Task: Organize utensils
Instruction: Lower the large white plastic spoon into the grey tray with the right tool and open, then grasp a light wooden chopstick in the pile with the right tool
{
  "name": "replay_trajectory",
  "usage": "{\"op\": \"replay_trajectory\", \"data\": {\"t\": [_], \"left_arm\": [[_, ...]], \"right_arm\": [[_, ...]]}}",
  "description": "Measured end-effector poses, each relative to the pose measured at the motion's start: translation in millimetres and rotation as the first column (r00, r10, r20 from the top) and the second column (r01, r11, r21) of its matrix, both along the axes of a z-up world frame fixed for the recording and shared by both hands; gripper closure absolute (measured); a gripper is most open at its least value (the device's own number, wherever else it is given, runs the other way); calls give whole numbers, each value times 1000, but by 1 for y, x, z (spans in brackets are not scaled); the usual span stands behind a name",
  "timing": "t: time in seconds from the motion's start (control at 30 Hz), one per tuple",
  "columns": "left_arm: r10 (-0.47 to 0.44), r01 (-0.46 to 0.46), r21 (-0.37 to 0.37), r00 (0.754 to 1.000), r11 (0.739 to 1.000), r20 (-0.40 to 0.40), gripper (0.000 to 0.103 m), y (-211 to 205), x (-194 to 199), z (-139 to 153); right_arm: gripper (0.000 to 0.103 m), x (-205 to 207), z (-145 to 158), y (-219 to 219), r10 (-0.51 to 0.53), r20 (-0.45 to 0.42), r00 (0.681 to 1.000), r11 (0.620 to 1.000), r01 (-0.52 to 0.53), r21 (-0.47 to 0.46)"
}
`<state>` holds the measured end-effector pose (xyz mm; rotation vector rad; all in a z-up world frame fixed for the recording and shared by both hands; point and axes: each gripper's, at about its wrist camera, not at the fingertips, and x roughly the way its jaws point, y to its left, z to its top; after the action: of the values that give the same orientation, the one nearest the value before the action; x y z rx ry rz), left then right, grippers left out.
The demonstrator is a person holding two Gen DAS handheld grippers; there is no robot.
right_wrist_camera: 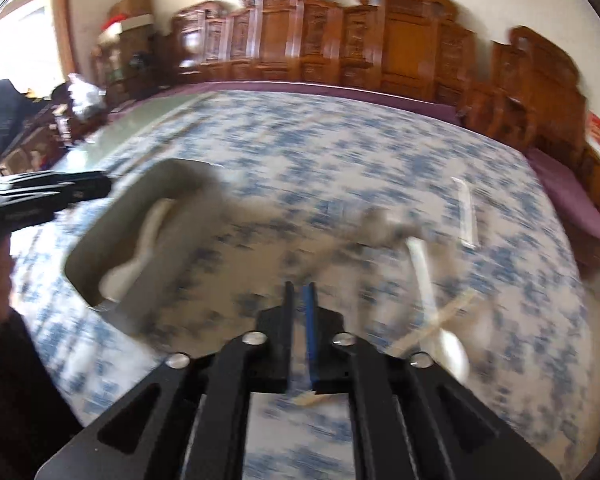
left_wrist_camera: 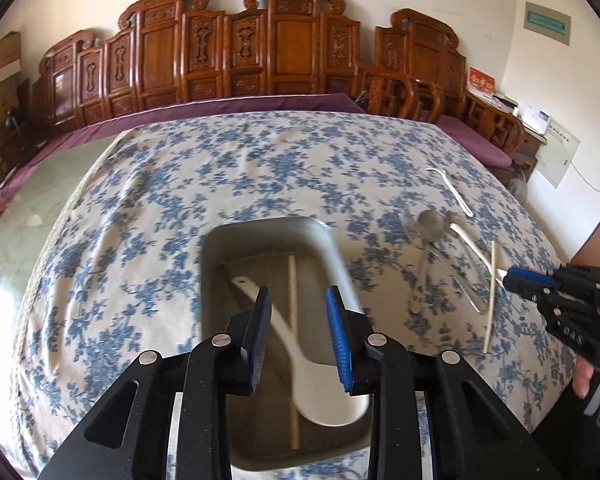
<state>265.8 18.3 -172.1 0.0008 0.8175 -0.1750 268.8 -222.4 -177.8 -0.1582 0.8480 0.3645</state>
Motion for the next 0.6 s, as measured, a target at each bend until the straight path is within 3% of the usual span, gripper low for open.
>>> {"op": "replay_trajectory", "data": {"t": [0.17, 0.6], "left_arm": [[-21, 21, -2, 1000, 1000, 9, 63, -16, -3, -1], [-70, 70, 26, 997, 997, 18, 61, -54, -13, -5]], "right_arm": [[73, 9, -16, -36, -99, -22, 995, 995, 99, -3], [73, 28, -64, -49, -206, -129, 970, 976, 213, 41]]}}
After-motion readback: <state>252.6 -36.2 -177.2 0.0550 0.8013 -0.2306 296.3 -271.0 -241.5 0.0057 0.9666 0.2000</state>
